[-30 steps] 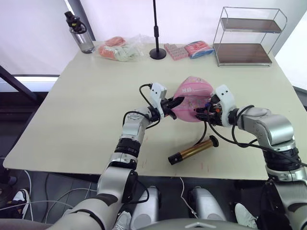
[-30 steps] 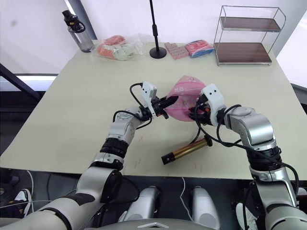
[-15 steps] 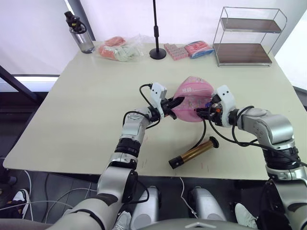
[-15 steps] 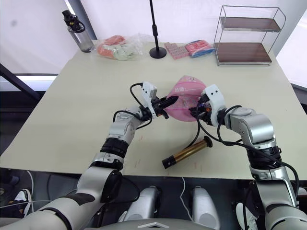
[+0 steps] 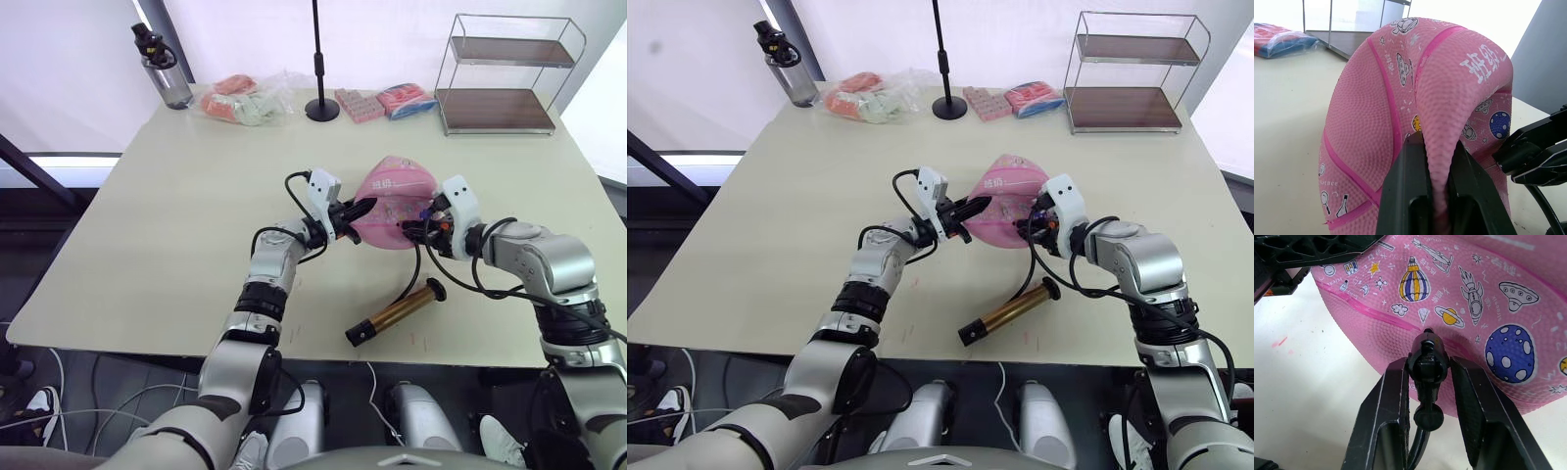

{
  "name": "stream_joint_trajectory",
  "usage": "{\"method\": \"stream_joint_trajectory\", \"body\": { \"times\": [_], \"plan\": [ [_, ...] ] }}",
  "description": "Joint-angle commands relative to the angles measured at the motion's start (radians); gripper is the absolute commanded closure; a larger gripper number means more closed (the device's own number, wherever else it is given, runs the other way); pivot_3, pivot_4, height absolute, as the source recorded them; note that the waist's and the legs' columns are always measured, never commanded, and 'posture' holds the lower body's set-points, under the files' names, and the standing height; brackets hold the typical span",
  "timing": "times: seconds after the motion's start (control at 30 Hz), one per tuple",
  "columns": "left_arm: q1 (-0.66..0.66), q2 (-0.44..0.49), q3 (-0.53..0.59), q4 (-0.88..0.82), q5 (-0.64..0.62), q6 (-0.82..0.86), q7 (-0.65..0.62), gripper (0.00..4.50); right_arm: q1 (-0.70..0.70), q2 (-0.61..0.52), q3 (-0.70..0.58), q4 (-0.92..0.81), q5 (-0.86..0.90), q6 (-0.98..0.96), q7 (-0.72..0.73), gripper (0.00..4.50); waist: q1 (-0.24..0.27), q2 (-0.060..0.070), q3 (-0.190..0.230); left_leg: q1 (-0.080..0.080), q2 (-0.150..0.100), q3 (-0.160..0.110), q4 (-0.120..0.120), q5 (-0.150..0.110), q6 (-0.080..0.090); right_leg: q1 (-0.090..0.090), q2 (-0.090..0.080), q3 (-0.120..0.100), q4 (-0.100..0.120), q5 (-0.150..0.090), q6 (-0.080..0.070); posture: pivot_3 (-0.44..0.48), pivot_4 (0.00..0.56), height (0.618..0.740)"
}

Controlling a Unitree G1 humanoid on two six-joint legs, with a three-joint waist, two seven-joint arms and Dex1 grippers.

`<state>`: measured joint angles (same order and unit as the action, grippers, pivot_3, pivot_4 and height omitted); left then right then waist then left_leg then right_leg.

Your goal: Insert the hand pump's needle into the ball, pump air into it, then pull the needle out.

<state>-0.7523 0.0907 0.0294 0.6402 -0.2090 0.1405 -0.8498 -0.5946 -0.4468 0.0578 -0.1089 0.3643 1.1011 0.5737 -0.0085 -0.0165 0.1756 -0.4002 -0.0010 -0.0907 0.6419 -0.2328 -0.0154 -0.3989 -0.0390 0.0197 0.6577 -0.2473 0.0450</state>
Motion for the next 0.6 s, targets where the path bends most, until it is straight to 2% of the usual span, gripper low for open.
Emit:
{"method": "stream_joint_trajectory", "body": {
  "times": [0.03,0.6],
  "plan": [
    [0.01,-0.019,-0.044,0.013,0.007,0.019,-0.018,4.5,-0.024,0.002,-0.028,-0.014,0.013,-0.022,-0.005,3.16,0.0,0.0,0.0,0.0,0.0,0.0,0.0,0.0,0.0,0.0,0.0,0.0,0.0,0.0,0.0,0.0,0.15,0.731],
    [0.013,-0.019,-0.045,0.014,0.007,0.019,-0.019,4.5,-0.034,0.009,-0.051,-0.006,0.038,-0.033,-0.019,3.16,0.0,0.0,0.0,0.0,0.0,0.0,0.0,0.0,0.0,0.0,0.0,0.0,0.001,0.0,0.0,0.0,0.15,0.731]
  ]
}}
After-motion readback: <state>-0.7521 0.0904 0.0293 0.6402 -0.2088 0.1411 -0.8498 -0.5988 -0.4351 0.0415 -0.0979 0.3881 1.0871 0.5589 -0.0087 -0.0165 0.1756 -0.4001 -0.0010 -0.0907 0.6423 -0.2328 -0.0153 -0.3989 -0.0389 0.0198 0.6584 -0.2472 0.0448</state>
